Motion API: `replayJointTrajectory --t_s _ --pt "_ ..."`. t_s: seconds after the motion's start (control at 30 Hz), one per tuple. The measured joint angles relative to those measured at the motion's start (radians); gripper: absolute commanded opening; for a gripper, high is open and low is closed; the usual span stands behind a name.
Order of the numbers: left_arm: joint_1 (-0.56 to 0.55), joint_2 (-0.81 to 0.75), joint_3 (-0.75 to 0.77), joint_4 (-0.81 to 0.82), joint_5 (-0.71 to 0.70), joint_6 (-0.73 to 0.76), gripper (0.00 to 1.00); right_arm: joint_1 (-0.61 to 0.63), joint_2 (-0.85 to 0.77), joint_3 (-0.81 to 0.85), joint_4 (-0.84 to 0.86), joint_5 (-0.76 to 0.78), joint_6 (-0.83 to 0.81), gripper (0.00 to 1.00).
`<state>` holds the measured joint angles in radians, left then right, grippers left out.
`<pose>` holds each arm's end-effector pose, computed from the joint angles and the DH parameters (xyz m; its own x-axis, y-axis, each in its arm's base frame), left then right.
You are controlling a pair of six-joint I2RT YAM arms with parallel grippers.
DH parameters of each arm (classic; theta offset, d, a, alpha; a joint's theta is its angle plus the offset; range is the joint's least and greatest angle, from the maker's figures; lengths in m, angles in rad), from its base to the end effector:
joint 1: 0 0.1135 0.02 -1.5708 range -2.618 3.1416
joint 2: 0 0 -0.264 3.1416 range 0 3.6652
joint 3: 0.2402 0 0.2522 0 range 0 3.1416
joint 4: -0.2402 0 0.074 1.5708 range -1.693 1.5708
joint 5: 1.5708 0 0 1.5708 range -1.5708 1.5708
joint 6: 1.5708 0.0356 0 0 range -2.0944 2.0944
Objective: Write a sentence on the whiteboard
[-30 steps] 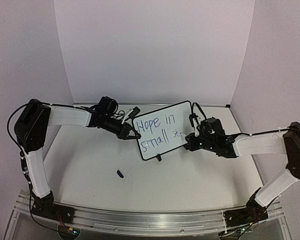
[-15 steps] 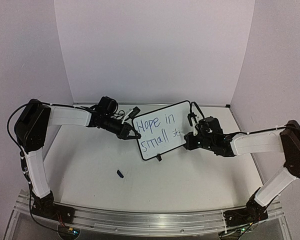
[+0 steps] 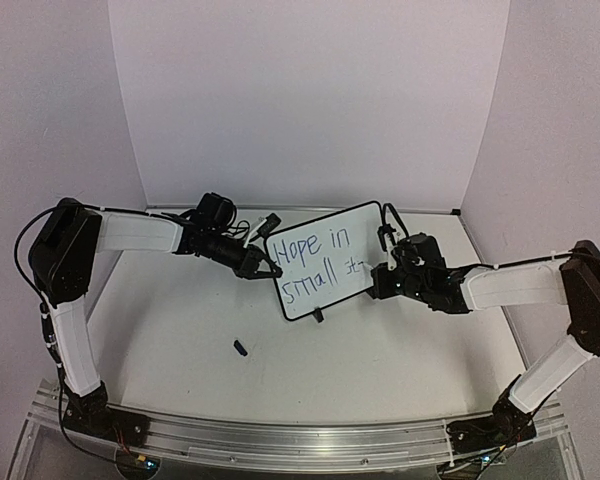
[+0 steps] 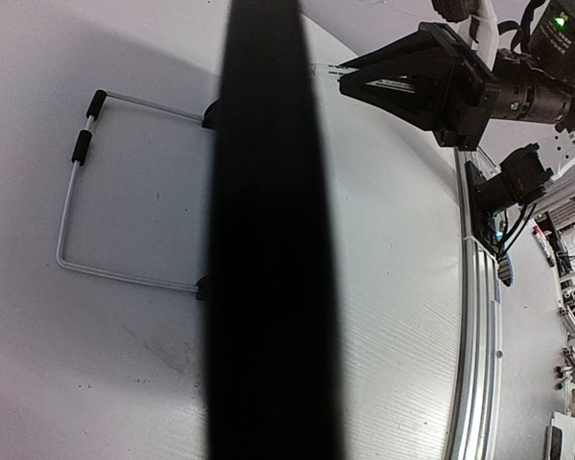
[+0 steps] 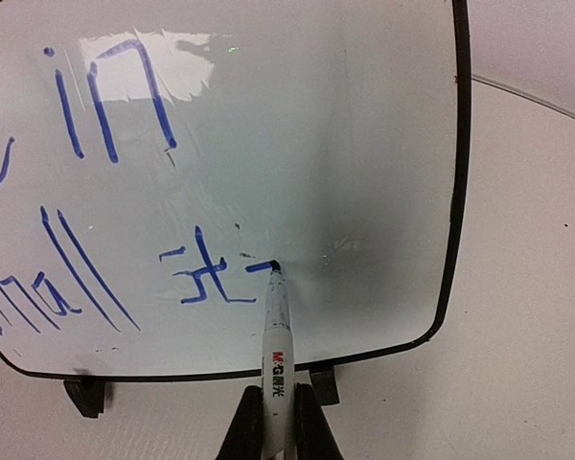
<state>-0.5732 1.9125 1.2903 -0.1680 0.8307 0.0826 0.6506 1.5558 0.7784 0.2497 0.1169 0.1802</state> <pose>0.3314 -0.2452 0.1986 -0.5287 0.4075 -0.7446 0.8488 0.2520 -0.4648 0.2629 0.1949 0.1933 -0.4876 -0.1475 -0.8605 -0.4411 0.8922 0.0971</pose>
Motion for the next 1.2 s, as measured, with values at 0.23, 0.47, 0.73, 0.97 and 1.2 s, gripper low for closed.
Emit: replayJointTrajectory --t_s 0.23,0.47,0.73,0.97,1.2 --pt "0.0 0.0 0.0 0.0 0.0 0.0 0.0 0.0 0.0 0.008 -0.004 0.004 -0.002 0.0" --pt "0.0 0.0 0.0 0.0 0.0 0.0 0.0 0.0 0.0 0.016 -0.004 -0.002 -0.011 0.0" --pt "0.0 0.0 0.0 0.0 0.0 0.0 0.0 -0.002 0.0 0.016 -0.002 -0.034 -0.015 0.0" --pt "0.0 0.0 0.0 0.0 0.0 0.0 0.0 -0.002 0.0 0.005 0.015 -0.058 -0.012 0.0" --pt "0.0 0.0 0.0 0.0 0.0 0.0 0.0 -0.002 0.0 -0.024 0.04 -0.063 0.005 0.0"
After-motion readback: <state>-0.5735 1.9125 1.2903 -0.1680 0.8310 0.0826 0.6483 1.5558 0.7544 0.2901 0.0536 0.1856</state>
